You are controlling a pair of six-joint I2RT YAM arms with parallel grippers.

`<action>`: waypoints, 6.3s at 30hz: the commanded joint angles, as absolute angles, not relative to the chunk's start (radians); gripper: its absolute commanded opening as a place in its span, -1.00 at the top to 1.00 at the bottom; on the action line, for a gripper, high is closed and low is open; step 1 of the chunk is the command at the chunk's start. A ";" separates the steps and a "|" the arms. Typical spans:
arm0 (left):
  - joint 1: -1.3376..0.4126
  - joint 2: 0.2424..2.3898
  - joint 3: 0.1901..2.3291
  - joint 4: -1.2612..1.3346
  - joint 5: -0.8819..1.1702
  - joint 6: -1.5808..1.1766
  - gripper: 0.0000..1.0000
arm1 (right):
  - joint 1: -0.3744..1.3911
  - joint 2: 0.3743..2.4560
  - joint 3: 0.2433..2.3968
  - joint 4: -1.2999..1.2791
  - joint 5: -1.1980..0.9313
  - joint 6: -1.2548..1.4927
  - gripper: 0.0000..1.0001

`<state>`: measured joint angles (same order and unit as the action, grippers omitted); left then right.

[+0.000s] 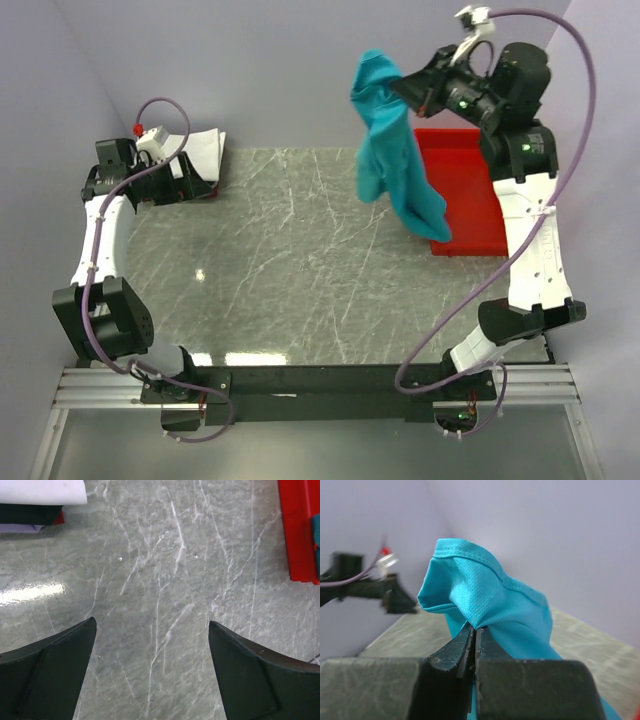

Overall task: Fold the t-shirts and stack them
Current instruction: Move the tshirt to the center of the board, then flatten the tshirt out

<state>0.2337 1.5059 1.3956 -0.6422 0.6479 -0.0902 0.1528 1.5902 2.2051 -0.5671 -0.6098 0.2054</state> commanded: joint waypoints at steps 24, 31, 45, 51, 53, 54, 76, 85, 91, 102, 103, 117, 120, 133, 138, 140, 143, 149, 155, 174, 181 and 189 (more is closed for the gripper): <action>0.092 1.592 1.301 -0.609 0.811 0.104 -0.91 | 0.325 1.733 1.381 -0.723 -0.273 -0.306 -0.54; 0.097 1.614 1.333 -0.635 0.804 0.071 -0.86 | 0.351 1.942 1.408 -0.698 -0.258 -0.291 -0.41; 0.189 1.595 1.298 -0.792 0.799 0.097 -0.68 | 0.663 2.091 1.562 -0.794 -0.777 -0.291 -0.26; 0.126 1.709 1.302 -0.732 0.835 0.025 -0.80 | 0.536 1.830 1.436 -0.905 -0.776 -0.413 -0.44; 0.091 1.742 1.340 -0.693 0.819 0.008 -0.83 | 0.460 1.799 1.433 -0.929 -0.679 -0.428 -0.44; 0.077 1.776 1.354 -0.680 0.802 0.008 -0.83 | 0.433 1.796 1.430 -0.928 -0.631 -0.417 -0.44; -0.106 2.120 1.733 -0.908 0.580 0.121 0.88 | 0.284 2.009 1.466 -0.923 -0.156 -0.426 0.17; 0.052 1.895 1.659 -1.081 0.627 0.358 0.99 | 0.239 1.728 1.550 -1.045 -0.321 -0.641 1.00; 0.149 1.711 1.285 -1.160 0.530 0.587 0.99 | 0.443 1.447 1.081 -1.025 -0.275 -0.839 1.00; 0.316 1.687 1.277 -1.175 0.599 0.695 -0.55 | 0.471 1.426 1.031 -1.060 -0.397 -0.789 -0.75; 0.299 1.692 1.325 -1.114 0.624 0.663 -0.54 | 0.422 1.439 1.079 -1.065 -0.417 -0.758 -0.75; 0.064 1.928 1.473 -0.936 0.603 0.756 -0.34 | 0.272 1.600 1.109 -1.174 -0.465 -0.707 -0.36; 0.046 1.950 1.459 -0.930 0.606 0.816 -0.38 | 0.276 1.640 1.100 -1.163 -0.457 -0.669 -0.33; -0.040 1.956 1.416 -0.847 0.586 0.906 -0.30 | 0.275 1.710 1.166 -1.107 -0.474 -0.578 -0.15; -0.060 1.976 1.408 -0.864 0.564 0.994 -0.25 | 0.276 1.681 1.154 -1.131 -0.465 -0.594 -0.15; -0.069 1.979 1.402 -0.871 0.557 1.020 -0.24 | 0.278 1.695 1.152 -1.109 -0.453 -0.572 -0.15; -0.071 1.982 1.385 -0.896 0.546 1.063 -0.16 | 0.276 1.726 1.164 -1.074 -0.449 -0.535 -0.15; -0.071 1.968 1.339 -0.904 0.529 1.100 0.41 | 0.322 1.804 1.186 -1.037 -0.465 -0.483 -0.17; -0.003 1.982 1.465 -0.917 0.592 0.945 0.99 | 0.339 1.939 1.252 -0.948 -0.348 -0.413 0.66; 0.137 1.702 1.455 -1.080 0.822 1.224 0.99 | 0.218 1.763 1.436 -1.040 -0.342 -0.511 -0.05; 0.029 1.187 1.183 -1.339 0.770 1.665 0.99 | 0.181 1.766 1.440 -1.078 -0.405 -0.590 0.03; -0.031 0.588 0.815 -1.373 0.686 1.972 0.99 | 0.166 1.827 1.499 -1.134 -0.430 -0.715 -0.01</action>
